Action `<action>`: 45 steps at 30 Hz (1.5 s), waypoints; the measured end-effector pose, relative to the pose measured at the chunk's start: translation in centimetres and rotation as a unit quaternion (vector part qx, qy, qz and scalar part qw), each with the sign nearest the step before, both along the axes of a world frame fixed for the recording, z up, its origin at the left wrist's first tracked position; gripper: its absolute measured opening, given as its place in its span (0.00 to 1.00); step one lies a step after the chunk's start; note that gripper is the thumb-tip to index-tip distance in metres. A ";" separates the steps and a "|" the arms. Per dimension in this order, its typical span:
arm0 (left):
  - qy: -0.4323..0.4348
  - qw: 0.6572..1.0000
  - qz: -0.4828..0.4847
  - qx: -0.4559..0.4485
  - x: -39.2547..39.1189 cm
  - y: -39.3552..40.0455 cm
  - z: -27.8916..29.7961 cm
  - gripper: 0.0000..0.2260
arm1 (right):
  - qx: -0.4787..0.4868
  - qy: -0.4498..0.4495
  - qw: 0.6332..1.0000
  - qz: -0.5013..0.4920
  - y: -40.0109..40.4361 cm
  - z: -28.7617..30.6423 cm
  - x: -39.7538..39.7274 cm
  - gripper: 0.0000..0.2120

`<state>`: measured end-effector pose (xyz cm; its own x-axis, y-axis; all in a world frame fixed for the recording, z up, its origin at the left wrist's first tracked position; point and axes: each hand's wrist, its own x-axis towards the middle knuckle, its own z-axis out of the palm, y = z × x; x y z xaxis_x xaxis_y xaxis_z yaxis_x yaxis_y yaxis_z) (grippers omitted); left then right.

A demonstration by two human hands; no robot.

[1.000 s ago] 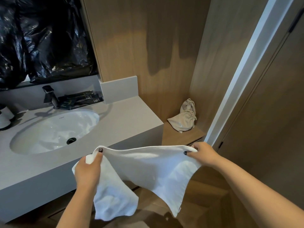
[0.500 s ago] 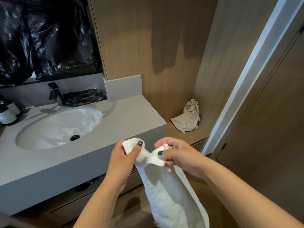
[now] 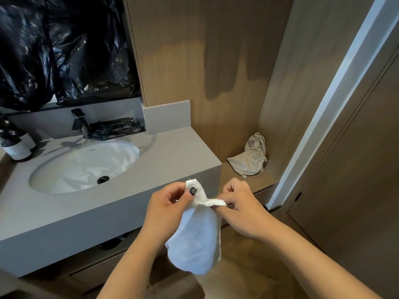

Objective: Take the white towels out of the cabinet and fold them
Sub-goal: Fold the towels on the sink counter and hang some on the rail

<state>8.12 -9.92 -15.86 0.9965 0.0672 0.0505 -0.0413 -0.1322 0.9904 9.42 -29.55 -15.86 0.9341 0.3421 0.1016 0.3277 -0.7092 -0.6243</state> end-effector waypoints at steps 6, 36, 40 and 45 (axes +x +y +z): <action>0.010 0.998 -0.007 -0.054 -0.7 0.1 0.5 0.06 | 0.238 0.062 0.968 0.056 1.0 1.4 -0.7 0.13; -0.005 0.994 -0.008 -0.109 -1.3 -0.2 0.9 0.10 | 0.182 -0.040 0.982 0.035 2.0 1.3 -0.8 0.09; -0.023 0.996 -0.019 -0.081 -1.7 -0.4 0.3 0.03 | 0.169 -0.106 0.980 0.001 2.6 1.2 -0.8 0.08; -0.057 0.992 -0.080 0.081 -2.6 -0.6 -0.9 0.11 | 0.218 -0.129 0.966 -0.060 2.6 2.1 1.0 0.06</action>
